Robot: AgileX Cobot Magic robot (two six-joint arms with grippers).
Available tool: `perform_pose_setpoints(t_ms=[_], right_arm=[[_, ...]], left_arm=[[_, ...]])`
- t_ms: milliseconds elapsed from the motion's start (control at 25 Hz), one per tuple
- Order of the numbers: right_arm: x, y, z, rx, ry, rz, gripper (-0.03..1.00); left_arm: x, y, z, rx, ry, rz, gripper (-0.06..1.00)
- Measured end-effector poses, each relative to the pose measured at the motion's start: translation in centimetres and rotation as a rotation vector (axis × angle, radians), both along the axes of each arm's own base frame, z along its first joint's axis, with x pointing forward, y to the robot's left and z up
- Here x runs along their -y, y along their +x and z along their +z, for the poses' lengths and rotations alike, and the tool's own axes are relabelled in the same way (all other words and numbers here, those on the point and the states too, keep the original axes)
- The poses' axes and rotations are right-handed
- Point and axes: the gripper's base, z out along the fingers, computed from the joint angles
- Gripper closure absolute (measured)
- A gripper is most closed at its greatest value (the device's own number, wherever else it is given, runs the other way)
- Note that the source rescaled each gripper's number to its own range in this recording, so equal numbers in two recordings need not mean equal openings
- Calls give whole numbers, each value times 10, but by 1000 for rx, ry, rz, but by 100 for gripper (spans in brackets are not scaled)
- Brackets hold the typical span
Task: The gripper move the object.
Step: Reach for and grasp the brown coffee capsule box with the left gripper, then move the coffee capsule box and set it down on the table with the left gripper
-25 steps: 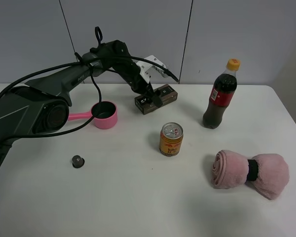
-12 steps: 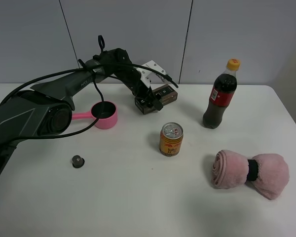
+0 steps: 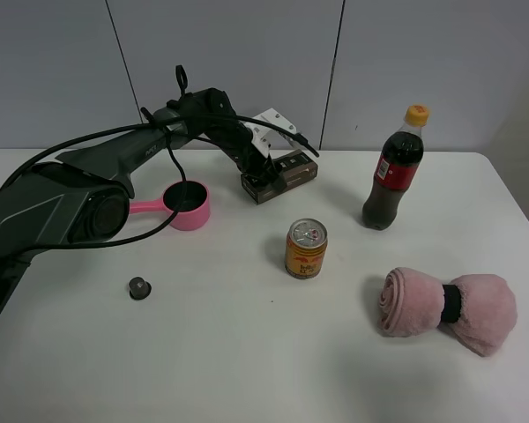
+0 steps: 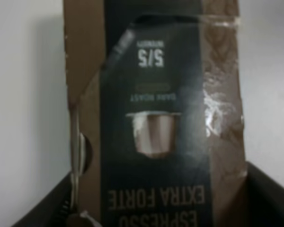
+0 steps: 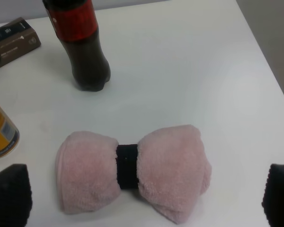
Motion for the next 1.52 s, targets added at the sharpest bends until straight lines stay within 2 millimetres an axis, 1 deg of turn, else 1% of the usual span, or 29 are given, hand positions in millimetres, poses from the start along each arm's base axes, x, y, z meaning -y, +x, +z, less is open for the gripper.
perform_pose_setpoints(t_ms=[200, 320, 400, 440, 520, 640, 680, 760, 840, 960, 1040, 1280, 1400, 1520], right_arm=[[0, 0, 0, 0, 0, 0, -3], [0, 0, 0, 0, 0, 0, -3], [0, 0, 0, 0, 0, 0, -3], [0, 0, 0, 0, 0, 0, -3], [0, 0, 0, 0, 0, 0, -3], [0, 0, 0, 0, 0, 0, -3], [0, 0, 0, 0, 0, 0, -3], [0, 0, 0, 0, 0, 0, -3], [0, 0, 0, 0, 0, 0, -3], [0, 0, 0, 0, 0, 0, -3], [0, 0, 0, 0, 0, 0, -3], [0, 0, 0, 0, 0, 0, -3], [0, 0, 0, 0, 0, 0, -3], [0, 0, 0, 0, 0, 0, -3]], left_arm=[[0, 0, 1, 1, -1, 0, 93], [1, -2, 8, -10, 5, -9, 93], [3, -7, 22, -21, 8, -12, 93], [5, -10, 34, -29, 9, -6, 93], [6, -15, 66, -22, 1, 20, 93], [2, -24, 109, -18, 2, 95, 93], [0, -27, 121, -26, 5, 120, 93], [-5, -35, 139, -74, 15, 175, 93], [-11, -43, 152, -137, 19, 260, 93], [-16, -47, 170, -165, -6, 377, 93], [-20, -51, 186, -155, -28, 429, 93], [-32, -64, 233, -83, -73, 494, 93], [-35, -70, 247, -82, -111, 534, 93], [-36, -75, 253, -87, -119, 541, 93]])
